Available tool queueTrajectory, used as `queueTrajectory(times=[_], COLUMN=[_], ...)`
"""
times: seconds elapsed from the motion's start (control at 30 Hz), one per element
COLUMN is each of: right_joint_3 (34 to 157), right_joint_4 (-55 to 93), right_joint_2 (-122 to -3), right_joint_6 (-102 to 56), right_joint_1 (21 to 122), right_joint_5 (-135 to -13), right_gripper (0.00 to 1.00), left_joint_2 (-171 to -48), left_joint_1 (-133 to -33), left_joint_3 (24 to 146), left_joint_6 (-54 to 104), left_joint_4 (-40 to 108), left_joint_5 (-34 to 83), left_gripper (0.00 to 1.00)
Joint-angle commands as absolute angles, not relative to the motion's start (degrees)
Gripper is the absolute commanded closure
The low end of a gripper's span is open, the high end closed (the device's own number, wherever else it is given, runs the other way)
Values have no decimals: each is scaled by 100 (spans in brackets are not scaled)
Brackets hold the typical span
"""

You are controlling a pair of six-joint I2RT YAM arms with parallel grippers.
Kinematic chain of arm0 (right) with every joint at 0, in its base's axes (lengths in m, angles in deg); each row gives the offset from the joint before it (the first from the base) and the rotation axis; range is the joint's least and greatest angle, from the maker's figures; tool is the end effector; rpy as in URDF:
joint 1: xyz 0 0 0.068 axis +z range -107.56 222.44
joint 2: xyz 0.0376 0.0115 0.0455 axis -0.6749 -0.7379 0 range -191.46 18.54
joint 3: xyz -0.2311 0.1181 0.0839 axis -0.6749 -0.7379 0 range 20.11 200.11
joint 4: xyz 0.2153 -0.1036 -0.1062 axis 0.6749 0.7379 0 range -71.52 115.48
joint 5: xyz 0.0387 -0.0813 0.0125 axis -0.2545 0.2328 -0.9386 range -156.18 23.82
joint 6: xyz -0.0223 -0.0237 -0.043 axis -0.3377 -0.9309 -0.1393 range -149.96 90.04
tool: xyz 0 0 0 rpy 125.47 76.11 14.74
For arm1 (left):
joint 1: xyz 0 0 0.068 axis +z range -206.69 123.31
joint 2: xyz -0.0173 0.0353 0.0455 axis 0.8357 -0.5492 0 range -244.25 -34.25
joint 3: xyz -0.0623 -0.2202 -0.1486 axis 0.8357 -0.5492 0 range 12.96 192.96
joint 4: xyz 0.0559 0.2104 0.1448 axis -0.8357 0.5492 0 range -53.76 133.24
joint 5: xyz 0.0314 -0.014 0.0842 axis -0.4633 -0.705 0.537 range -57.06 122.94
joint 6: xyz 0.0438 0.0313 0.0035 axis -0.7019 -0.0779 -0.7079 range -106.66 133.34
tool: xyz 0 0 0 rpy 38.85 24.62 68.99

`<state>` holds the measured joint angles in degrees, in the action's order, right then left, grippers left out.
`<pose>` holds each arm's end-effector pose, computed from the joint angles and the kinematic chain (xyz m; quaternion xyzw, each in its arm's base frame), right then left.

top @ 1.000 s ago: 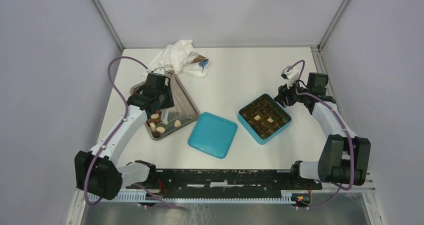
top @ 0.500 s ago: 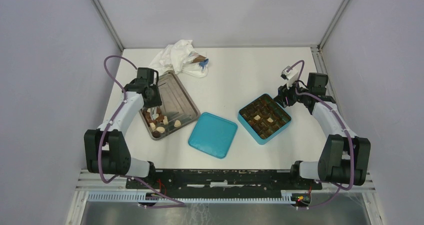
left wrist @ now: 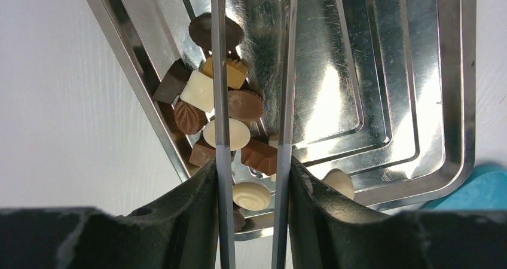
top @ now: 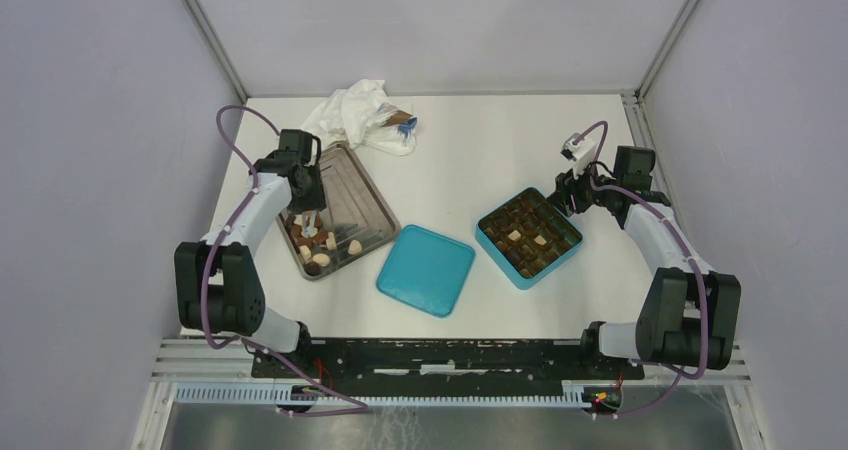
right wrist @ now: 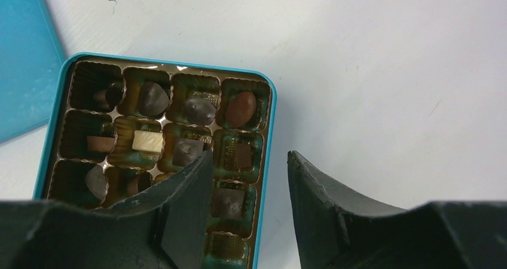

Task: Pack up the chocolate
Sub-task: Pick up the fake chocolate from the plate.

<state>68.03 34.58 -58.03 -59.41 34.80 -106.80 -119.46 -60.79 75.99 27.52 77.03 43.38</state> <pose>0.2748 -0.0135 0.2342 -0.2948 0.8248 0.1891 0.4439 0.2968 -0.0149 0.2424 -0.1062 0.9627 0.0504 0.2437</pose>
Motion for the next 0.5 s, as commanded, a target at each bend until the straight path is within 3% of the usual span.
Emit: queueTrajectory(times=[0.0,0.47], right_joint_3=[6836,6836], right_joint_4=[3438,3449], right_joint_2=[-5836,-5856], right_joint_6=[-6011,-6007], right_joint_1=[3458,3455], right_joint_5=[-10864,-10882], right_gripper=[45,45], left_joint_2=[-12037,-11653], left_joint_1=[-6042,-6014], left_joint_3=[7957,7963], left_joint_6=[2445,2433], left_joint_4=[7710,7552], left_joint_5=[4478,4521], left_gripper=[53,54])
